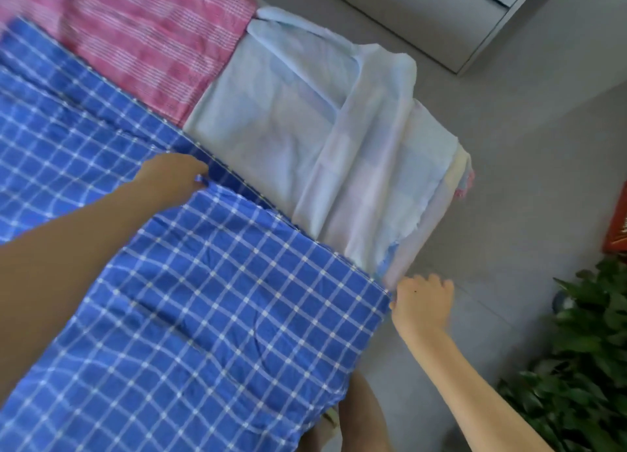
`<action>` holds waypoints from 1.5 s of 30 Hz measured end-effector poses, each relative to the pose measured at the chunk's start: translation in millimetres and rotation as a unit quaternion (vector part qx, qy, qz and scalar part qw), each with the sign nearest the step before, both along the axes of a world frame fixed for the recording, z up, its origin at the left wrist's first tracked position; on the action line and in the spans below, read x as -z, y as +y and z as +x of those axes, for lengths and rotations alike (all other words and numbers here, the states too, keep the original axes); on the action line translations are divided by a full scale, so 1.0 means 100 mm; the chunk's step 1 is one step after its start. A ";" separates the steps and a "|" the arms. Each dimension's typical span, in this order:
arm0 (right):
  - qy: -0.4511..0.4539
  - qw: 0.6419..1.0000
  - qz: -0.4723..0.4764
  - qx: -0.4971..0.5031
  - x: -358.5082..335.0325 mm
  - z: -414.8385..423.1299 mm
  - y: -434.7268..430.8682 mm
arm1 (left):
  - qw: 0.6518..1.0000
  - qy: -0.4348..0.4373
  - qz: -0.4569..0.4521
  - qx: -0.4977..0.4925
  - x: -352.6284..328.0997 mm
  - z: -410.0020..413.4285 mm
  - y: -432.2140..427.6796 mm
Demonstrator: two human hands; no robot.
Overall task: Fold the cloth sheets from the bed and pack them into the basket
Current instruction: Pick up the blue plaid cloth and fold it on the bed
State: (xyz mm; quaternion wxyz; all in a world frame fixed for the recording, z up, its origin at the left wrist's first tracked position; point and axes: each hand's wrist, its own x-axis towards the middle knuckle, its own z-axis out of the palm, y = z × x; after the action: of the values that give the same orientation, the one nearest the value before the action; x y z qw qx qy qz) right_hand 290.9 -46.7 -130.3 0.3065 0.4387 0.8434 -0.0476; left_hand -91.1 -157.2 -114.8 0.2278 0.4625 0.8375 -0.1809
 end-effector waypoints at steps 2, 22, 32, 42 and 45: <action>0.082 0.995 0.033 -0.036 -0.17 -0.34 -0.01 | 1.000 0.007 -0.022 0.004 0.00 -0.09 -0.04; 0.311 0.890 -0.190 -0.273 -0.16 -4.68 -0.07 | 0.981 0.135 -0.138 0.005 -0.09 -2.18 -0.75; 0.194 0.905 -0.278 -0.257 -0.03 -5.79 -0.76 | 0.977 0.187 -0.106 0.004 0.01 -3.40 -0.97; 0.220 0.905 -0.263 -0.252 0.08 -5.89 -0.60 | 0.974 0.222 -0.040 -0.008 -0.14 -4.09 -1.01; 0.255 0.902 -0.263 -0.227 -0.16 -5.88 -0.29 | 0.968 0.226 0.112 -0.006 -0.30 -4.25 -0.93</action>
State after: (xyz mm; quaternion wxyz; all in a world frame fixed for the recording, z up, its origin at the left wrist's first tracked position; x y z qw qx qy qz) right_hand -297.1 -75.3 -114.2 0.1875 0.1117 0.9261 -0.3076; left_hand -516.0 -250.6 -84.6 -0.0199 0.4271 0.8850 -0.1841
